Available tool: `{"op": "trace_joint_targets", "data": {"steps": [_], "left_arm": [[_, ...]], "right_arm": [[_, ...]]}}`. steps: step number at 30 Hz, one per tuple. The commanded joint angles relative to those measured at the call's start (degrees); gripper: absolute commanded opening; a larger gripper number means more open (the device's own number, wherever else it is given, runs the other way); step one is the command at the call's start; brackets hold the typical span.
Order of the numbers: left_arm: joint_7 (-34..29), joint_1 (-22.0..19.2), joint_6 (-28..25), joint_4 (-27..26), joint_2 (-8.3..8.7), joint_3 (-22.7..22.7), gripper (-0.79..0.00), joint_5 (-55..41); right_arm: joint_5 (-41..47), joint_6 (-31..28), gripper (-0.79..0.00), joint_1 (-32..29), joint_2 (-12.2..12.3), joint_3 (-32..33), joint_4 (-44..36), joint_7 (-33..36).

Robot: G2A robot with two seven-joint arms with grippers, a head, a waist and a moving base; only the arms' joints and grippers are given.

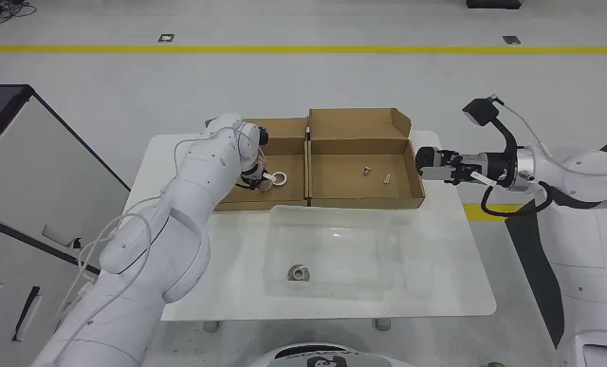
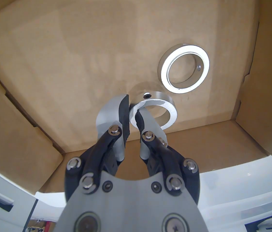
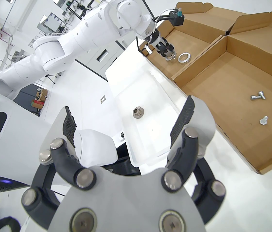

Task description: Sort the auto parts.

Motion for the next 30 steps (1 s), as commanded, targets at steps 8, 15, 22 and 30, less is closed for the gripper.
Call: {"op": "trace_joint_targets", "data": {"steps": [8,15,22,30], "left_arm": [[1.2,-2.0,-1.5,1.9,-0.23,-0.7,0.0,-0.5],[1.8,-4.0,-4.5,1.6,0.33,-1.3,0.0,-0.4],[0.6,-4.9,-11.4,-2.1,1.36,-1.7,0.0,0.4],[-7.0,-2.7,-21.7,-12.4,4.03,-4.2,0.0,-2.7]], "right_arm": [[0.0,0.0,0.0,0.0,0.0,0.0,0.0,0.0],[0.0,0.0,0.0,0.0,0.0,0.0,0.0,0.0],[0.0,0.0,0.0,0.0,0.0,0.0,0.0,0.0],[0.0,0.0,0.0,0.0,0.0,0.0,0.0,0.0]]}}
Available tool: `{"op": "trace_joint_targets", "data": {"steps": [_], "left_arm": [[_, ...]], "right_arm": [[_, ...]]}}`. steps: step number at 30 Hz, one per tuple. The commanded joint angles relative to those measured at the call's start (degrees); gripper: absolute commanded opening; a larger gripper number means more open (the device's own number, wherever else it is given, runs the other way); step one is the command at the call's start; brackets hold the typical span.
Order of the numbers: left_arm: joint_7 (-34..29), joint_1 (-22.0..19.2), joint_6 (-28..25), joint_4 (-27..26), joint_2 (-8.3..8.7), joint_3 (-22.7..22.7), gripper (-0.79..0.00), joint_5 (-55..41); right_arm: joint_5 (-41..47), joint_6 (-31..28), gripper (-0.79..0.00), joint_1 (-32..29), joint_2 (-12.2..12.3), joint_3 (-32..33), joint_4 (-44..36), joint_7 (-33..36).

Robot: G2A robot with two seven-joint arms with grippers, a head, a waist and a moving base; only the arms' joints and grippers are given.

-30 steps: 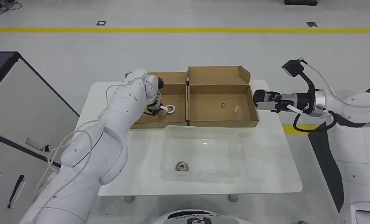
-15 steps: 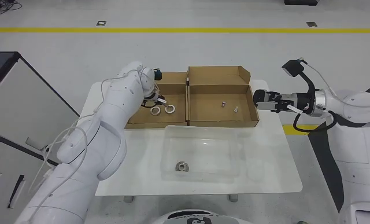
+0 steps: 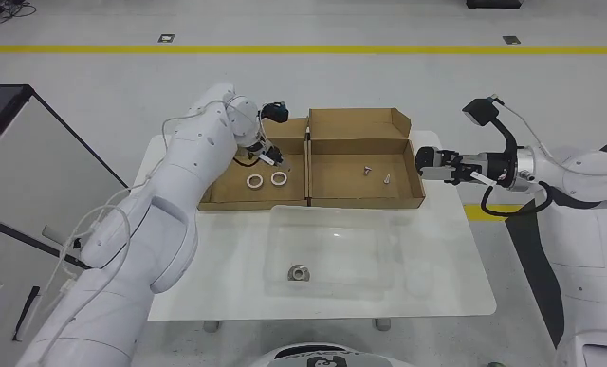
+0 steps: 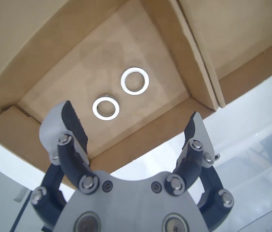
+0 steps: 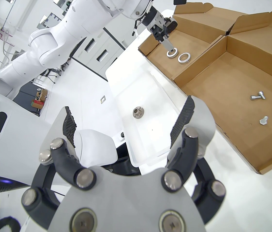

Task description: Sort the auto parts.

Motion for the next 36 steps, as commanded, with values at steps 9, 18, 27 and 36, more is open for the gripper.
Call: {"op": "trace_joint_targets", "data": {"steps": [9,18,27,36], "left_arm": [[-4.4,2.0,-1.7,-6.8,1.7,-1.3,0.0,-0.7],[-4.4,2.0,-1.7,-6.8,1.7,-1.3,0.0,-0.7],[-4.9,5.8,-3.1,-17.3,3.12,0.5,0.0,-3.3],[-11.5,12.1,3.5,-44.9,9.92,5.2,0.0,-6.7]], "right_arm": [[0.0,0.0,0.0,0.0,0.0,0.0,0.0,0.0],[0.0,0.0,0.0,0.0,0.0,0.0,0.0,0.0],[0.0,0.0,0.0,0.0,0.0,0.0,0.0,0.0],[0.0,0.0,0.0,0.0,0.0,0.0,0.0,0.0]]}}
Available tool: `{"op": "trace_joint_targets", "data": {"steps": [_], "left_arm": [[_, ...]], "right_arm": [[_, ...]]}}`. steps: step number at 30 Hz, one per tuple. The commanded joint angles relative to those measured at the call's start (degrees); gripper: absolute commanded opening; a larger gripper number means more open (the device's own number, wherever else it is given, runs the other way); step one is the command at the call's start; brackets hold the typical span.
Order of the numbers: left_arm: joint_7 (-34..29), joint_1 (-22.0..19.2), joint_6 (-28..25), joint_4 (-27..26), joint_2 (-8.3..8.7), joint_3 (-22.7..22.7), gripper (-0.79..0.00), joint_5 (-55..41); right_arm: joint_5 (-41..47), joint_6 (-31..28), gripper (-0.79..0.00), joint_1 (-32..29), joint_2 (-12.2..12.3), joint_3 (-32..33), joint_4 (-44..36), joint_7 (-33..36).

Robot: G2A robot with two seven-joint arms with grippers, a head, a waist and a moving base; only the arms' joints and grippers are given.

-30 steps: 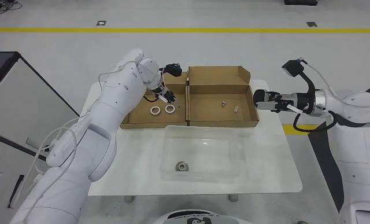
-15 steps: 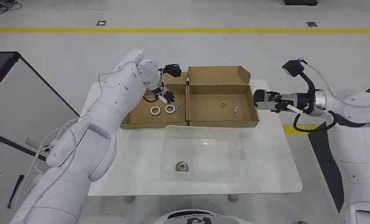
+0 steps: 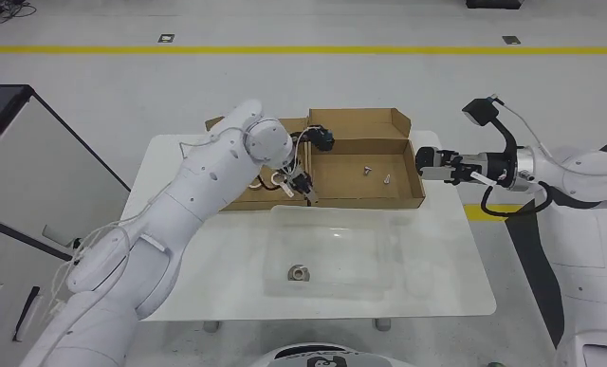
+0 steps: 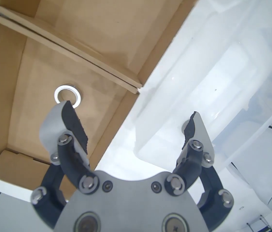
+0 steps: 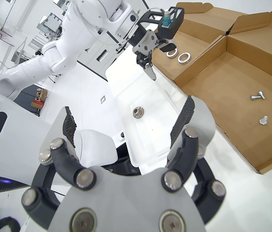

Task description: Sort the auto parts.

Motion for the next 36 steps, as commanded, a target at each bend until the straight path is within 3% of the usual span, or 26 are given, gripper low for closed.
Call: {"op": "trace_joint_targets", "data": {"steps": [1,5,9,14,19,27,36], "left_arm": [[-1.4,1.1,1.4,-6.4,1.84,0.9,0.0,-1.1],[-1.7,2.7,1.7,-16.3,5.53,2.0,0.0,-5.7],[-1.3,3.1,1.3,-22.6,8.96,4.2,0.0,-9.0],[-0.7,1.5,0.7,-28.0,12.31,10.2,0.0,-11.6],[0.1,-1.9,0.0,-29.8,14.73,16.9,0.0,-15.1],[3.2,-6.0,-3.1,-27.6,16.04,25.5,0.0,-18.7],[3.3,-4.1,-3.3,-26.0,15.18,25.9,0.0,-17.3]], "right_arm": [[0.0,0.0,0.0,0.0,0.0,0.0,0.0,0.0],[0.0,0.0,0.0,0.0,0.0,0.0,0.0,0.0],[0.0,0.0,0.0,0.0,0.0,0.0,0.0,0.0],[0.0,0.0,0.0,0.0,0.0,0.0,0.0,0.0],[0.0,0.0,0.0,0.0,0.0,0.0,0.0,0.0],[0.0,0.0,0.0,0.0,0.0,0.0,0.0,0.0],[0.0,0.0,0.0,0.0,0.0,0.0,0.0,0.0]]}}
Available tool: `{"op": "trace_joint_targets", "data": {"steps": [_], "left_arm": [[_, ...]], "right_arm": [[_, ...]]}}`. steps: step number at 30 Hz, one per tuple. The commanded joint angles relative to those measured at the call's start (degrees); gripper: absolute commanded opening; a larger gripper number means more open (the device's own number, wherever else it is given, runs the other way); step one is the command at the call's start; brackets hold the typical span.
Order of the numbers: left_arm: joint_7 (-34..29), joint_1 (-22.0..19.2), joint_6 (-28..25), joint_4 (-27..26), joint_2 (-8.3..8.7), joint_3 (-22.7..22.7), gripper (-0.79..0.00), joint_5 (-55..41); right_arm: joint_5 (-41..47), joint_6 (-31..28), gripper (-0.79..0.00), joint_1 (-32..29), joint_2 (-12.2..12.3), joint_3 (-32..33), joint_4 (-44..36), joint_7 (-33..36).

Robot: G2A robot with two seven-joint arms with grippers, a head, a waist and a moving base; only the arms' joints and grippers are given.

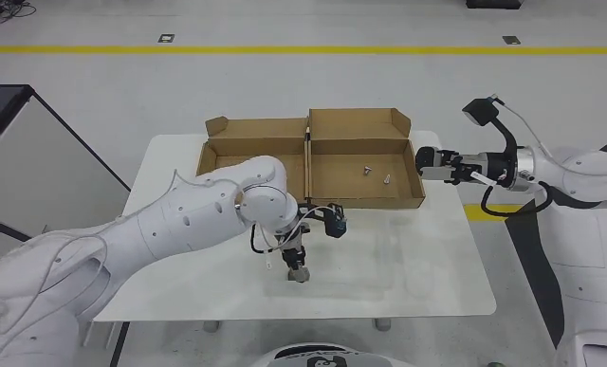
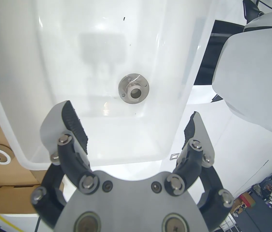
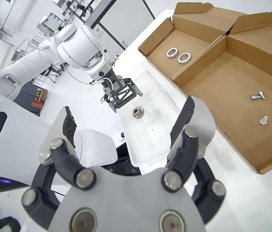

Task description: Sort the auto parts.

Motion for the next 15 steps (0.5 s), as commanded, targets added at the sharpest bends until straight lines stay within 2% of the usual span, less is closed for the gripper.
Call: {"op": "trace_joint_targets", "data": {"steps": [1,8,15], "left_arm": [[-0.1,0.5,0.1,0.1,-0.29,0.0,0.0,0.4],[-0.9,2.5,0.9,0.1,-1.49,0.0,0.0,2.6],[-2.8,4.2,2.8,0.8,-2.99,0.0,0.0,8.9]], "right_arm": [[0.0,0.0,0.0,0.0,0.0,0.0,0.0,0.0],[0.0,0.0,0.0,0.0,0.0,0.0,0.0,0.0],[0.0,0.0,0.0,0.0,0.0,0.0,0.0,0.0]]}}
